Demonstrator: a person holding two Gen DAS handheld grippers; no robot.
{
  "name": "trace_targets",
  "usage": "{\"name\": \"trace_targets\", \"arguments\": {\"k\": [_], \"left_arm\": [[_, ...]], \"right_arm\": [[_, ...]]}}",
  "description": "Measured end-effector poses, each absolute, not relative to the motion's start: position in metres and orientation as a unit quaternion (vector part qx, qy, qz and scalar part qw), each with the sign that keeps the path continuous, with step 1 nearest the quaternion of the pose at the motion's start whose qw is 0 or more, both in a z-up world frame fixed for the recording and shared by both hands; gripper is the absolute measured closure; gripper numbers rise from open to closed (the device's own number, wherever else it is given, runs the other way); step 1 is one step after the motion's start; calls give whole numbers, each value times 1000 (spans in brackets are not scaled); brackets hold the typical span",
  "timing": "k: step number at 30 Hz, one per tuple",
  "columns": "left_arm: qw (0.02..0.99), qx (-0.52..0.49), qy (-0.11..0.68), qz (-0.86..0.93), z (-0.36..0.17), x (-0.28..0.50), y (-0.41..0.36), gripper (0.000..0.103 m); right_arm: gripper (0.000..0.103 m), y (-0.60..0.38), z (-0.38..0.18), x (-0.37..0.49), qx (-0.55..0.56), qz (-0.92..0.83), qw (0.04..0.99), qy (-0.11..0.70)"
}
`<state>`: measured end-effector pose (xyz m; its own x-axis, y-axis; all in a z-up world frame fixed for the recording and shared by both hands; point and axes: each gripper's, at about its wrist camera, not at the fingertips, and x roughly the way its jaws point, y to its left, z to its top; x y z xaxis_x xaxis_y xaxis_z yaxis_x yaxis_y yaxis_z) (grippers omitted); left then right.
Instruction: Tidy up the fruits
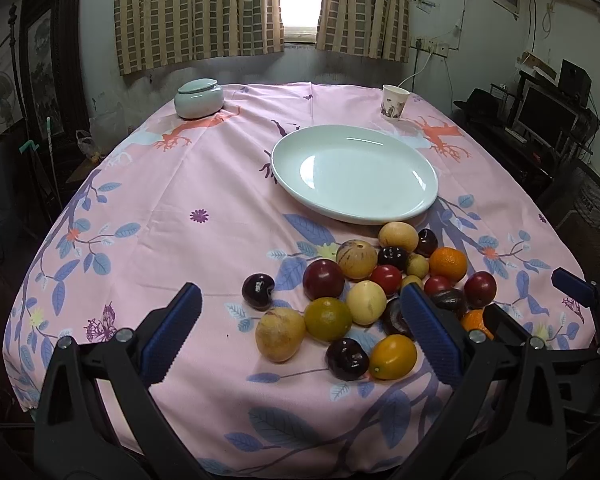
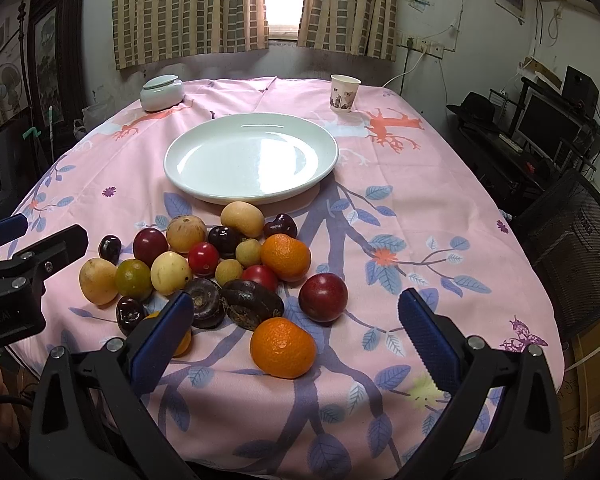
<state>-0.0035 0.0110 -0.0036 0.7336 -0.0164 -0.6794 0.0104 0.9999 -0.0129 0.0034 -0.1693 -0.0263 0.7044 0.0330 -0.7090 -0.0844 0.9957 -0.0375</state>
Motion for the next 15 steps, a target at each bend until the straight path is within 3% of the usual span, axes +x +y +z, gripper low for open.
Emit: {"name": "trace_targets", "arguments": {"k": [15], "left_arm": [[930,-6,368,-7,-8,-3,13,2]], "right_arm": [[1,-179,-32,8,-10,29,917,398]]}}
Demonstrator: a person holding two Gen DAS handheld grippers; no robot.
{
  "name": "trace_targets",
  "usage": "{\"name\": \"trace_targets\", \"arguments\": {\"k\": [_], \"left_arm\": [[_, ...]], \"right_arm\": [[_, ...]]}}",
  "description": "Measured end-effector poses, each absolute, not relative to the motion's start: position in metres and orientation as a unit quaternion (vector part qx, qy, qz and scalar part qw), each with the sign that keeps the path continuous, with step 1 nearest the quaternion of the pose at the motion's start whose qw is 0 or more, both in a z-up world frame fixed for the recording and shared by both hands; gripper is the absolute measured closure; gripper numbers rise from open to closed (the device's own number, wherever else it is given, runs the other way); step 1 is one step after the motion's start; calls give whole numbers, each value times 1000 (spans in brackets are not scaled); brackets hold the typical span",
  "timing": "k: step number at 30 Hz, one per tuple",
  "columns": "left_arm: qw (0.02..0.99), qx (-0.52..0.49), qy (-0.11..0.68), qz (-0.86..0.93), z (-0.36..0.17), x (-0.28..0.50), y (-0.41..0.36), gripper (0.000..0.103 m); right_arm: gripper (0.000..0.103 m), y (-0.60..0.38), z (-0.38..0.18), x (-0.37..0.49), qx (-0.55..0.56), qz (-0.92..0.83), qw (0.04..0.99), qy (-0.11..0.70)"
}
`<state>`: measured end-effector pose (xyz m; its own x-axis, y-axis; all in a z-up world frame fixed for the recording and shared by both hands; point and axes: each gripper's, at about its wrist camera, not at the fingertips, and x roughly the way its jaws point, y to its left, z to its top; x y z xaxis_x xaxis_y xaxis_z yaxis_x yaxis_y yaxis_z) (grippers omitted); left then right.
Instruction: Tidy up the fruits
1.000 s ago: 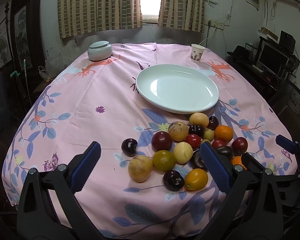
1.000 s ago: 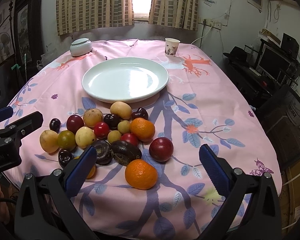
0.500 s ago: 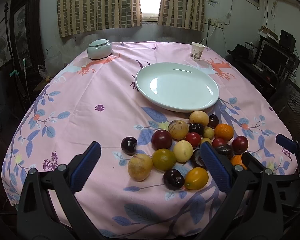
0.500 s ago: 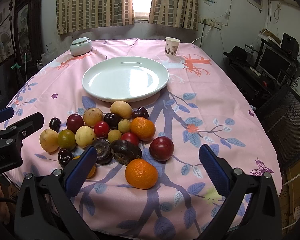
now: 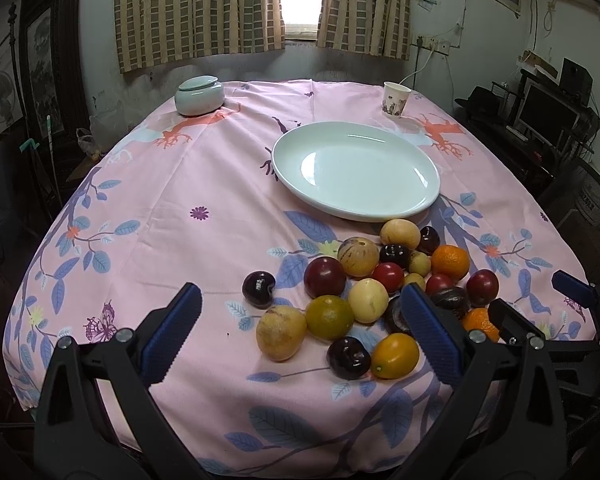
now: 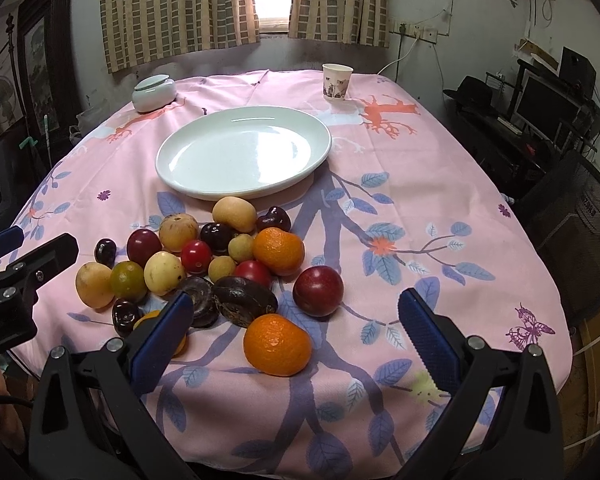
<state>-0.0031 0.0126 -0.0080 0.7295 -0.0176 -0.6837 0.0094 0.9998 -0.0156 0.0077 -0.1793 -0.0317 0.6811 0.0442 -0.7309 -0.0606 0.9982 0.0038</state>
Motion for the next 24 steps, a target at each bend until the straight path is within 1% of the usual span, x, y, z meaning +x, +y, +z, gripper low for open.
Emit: {"name": "trace_targets", "arguments": {"k": [7,14,20,24], "left_arm": [[930,-5,368,-7,-9,-3,13,2],[928,8,373,-12,-14,-3,12,2],[921,-9,390,-1,-20,-8,29,2],[918,-21,395,15,-24,-10,41,2]], "right_arm": [[1,-178,-31,7,-16,41,917,397],[1,-190,-29,7,29,59,918,391],[1,-196,-35,-2,5,46,918,393],[1,-192,-42,-8,-6,68,914,399]]}}
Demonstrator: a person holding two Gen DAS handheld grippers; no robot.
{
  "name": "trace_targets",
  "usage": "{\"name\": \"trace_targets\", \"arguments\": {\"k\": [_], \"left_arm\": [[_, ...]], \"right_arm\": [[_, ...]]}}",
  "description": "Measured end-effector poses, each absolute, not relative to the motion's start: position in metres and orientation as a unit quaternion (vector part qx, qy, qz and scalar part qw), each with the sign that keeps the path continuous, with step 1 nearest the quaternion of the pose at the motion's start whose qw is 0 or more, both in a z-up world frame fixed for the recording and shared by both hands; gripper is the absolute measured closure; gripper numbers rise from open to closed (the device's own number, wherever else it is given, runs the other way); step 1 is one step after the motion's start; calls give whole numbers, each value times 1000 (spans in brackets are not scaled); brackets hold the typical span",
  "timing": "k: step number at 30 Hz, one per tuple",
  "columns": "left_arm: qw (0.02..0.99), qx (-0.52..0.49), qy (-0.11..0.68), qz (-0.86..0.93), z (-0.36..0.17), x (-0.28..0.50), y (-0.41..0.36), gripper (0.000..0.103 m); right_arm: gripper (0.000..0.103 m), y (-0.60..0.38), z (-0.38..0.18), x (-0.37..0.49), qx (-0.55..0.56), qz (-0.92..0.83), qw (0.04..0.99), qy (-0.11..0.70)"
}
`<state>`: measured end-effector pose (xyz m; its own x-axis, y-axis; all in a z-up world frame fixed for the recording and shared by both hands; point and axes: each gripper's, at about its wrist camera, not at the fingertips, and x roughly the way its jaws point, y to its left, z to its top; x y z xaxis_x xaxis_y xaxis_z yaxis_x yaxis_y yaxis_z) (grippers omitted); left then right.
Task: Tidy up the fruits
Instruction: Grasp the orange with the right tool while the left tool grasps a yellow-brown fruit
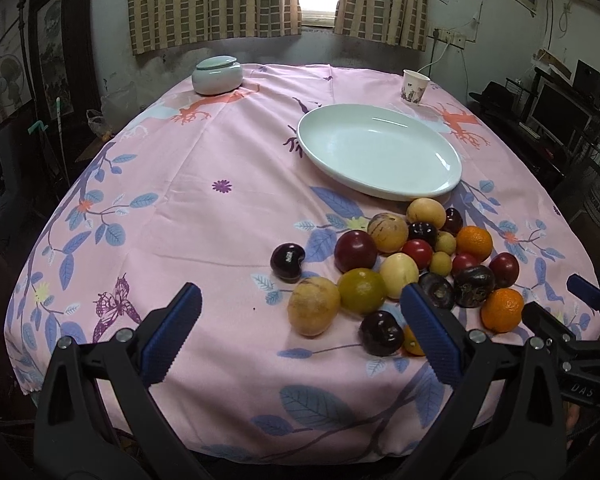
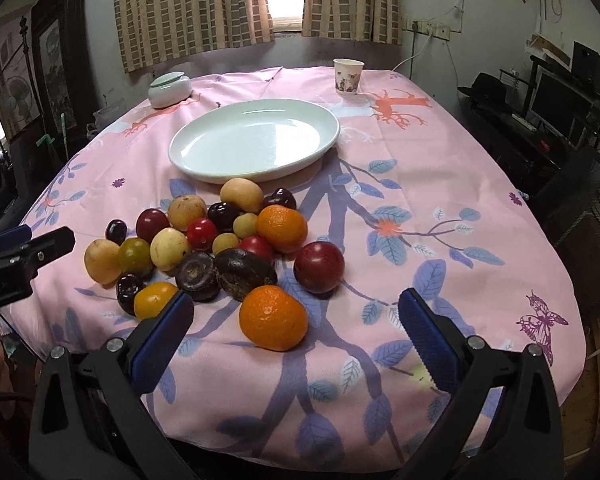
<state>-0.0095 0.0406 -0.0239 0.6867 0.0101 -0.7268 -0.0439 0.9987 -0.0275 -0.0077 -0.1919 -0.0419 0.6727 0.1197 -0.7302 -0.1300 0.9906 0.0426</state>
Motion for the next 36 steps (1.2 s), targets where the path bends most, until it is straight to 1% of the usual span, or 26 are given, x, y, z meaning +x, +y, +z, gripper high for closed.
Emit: {"name": "trace_targets", "arguments": {"k": [4,8,10,12,14,17,20,31,33,35,36], "left_arm": [[913,-22,407,15,-29,-7,44,2],[907,-11,422,15,-40,-6,44,2],[902,-13,432,13,-46,-5,46,2],[899,-14,437,15,-50,-6,49,2],[898,-16,438,18,-52,-6,52,2],[897,-22,441,19,-53,-5,56,2],[894,-25,448,17,-58,0,56,2],[884,-34,466,10,-84,23,64,3],[879,-44,474,-6,-92,29,66,8],[882,-34,469,-11,-96,31,60,21],[885,-25,465,-13,-97,33,56,22]], "right_arm": [[1,-187,-46,-4,-22,63,913,402],[2,-192,-59,5,4,86,903,420],[18,-190,-66,10,1,89,898,430],[43,-189,-74,13,6,97,893,440],[56,-188,-85,18,22,117,882,457],[56,-187,-88,16,19,119,884,452],[56,-191,-95,17,41,134,878,459],[57,-195,-96,12,31,145,881,450],[57,-196,-96,12,37,147,880,451],[57,-197,-96,13,39,147,879,452],[57,-197,-96,13,39,147,879,452]]}}
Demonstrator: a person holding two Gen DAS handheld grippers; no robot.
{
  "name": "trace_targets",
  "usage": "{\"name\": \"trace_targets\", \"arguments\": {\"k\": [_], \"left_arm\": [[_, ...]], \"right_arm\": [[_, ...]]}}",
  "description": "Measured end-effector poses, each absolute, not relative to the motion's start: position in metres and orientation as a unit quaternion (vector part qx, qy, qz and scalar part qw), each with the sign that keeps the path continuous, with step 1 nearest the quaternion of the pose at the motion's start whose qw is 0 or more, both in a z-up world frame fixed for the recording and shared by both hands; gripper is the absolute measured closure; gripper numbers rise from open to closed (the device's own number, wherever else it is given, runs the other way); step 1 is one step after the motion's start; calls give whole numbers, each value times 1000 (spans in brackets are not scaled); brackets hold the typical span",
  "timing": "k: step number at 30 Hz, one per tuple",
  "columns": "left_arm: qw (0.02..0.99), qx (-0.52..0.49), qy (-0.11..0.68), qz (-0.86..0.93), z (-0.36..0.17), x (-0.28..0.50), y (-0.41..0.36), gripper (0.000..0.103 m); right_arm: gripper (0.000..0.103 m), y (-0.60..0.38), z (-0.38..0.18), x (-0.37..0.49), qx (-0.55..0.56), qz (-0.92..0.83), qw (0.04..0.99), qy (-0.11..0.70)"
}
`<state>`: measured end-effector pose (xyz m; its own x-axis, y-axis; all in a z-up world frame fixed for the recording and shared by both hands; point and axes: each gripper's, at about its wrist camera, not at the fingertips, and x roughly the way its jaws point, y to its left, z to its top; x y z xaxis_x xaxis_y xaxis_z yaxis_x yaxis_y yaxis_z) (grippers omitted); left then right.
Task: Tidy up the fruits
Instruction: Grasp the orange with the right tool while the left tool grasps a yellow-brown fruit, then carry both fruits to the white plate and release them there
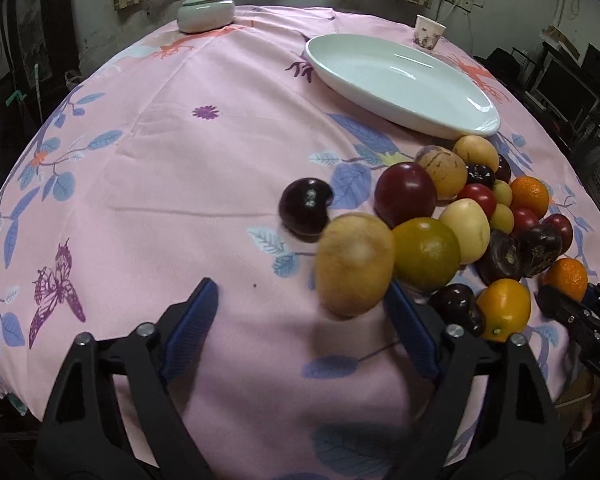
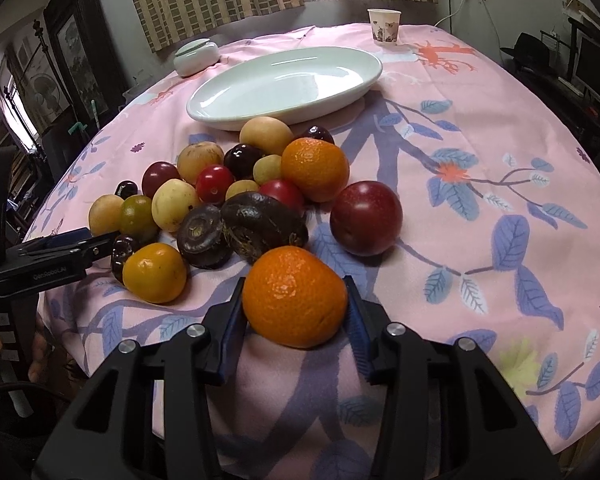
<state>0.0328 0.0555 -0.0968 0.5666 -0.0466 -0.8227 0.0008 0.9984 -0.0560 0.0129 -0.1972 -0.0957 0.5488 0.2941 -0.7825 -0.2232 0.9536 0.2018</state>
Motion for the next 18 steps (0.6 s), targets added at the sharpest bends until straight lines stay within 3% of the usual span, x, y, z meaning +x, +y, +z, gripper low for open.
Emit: {"name": "trace_targets", "arguments": {"k": [2,3,5,18], "left_arm": [[889,-17,458,-16,-96,36,51,36],[890,-21,456,-20,-95,38,51,37],[890,-35,453,-38,-93,39,51,65],[902,-48,421,-87,-55,12,44,65]], "right_arm": [[57,-197,-95,13,39,147,880,451],[57,-196,-95,13,37,147,880,450],[58,-195,-95,12,32,145,881,449],[58,-190,-66,6,40,161,895,415]]}}
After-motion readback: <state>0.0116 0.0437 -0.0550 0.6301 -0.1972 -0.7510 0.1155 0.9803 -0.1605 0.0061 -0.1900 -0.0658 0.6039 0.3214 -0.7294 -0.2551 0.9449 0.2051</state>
